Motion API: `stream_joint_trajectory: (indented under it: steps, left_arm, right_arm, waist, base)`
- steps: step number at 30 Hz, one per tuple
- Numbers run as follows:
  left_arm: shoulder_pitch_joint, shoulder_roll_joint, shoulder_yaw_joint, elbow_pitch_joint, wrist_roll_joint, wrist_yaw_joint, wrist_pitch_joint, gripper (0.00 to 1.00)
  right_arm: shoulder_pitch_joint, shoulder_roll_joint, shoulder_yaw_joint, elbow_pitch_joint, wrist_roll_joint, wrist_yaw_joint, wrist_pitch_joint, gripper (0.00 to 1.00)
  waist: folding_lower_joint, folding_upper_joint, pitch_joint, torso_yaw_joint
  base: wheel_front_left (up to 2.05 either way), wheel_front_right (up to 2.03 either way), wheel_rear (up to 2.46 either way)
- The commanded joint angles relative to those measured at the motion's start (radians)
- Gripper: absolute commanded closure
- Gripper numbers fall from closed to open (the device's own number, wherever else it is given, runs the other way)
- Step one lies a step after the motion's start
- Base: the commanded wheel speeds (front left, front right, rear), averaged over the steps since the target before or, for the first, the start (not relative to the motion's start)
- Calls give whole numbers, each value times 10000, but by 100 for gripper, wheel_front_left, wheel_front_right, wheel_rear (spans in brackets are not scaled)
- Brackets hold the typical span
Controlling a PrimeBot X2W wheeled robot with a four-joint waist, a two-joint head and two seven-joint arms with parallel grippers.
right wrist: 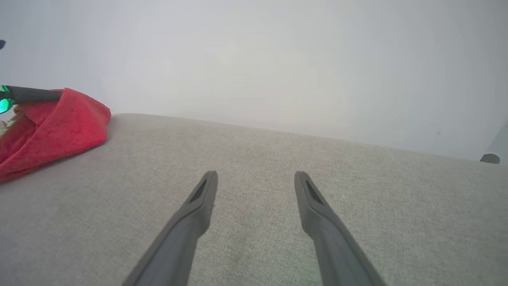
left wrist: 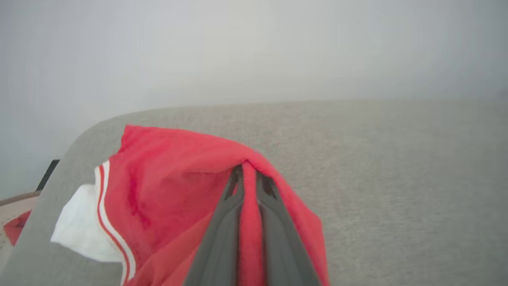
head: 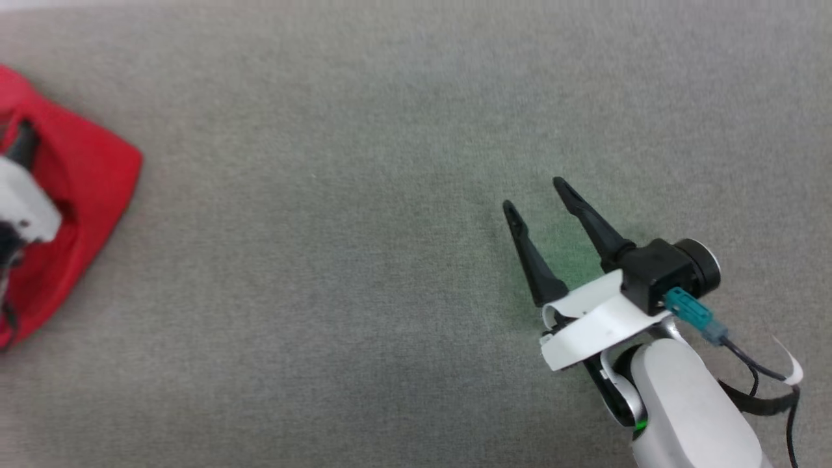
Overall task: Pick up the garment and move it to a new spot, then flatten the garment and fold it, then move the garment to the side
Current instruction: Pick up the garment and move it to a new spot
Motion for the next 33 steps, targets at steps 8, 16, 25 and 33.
stream_joint_trajectory:
  steps: [8,16,25,33]
  left_arm:
    - [-755,-341,-736,-2246,-418,3,-329,100]
    - [-1753,-919,-1157,-4833,-1355,3,258,100]
    - [-2428,-1860,-614,-6252,-3422,3,1164,100]
    - [-1491,-1396,-1865,-5532,-3177,3,1784,100]
  right_arm:
    - [786,8,-758,-82,437,-1,-160,0]
    - [1404,9,-1475,-402,917,-1,-186,0]
    - [1708,9,-1836,-967,1432,-1,-178,0]
    - [1756,6,-1955,-1321,1783,-1,-179,0]
  waist:
    - [0,0,-905,-28]
    - [0,0,-1100,-554]
    - [0,0,-831,-1258]
    - [0,0,-294,-1756]
  base:
    - [0,0,0]
    - [0,0,0]
    - [0,0,0]
    - [0,0,0]
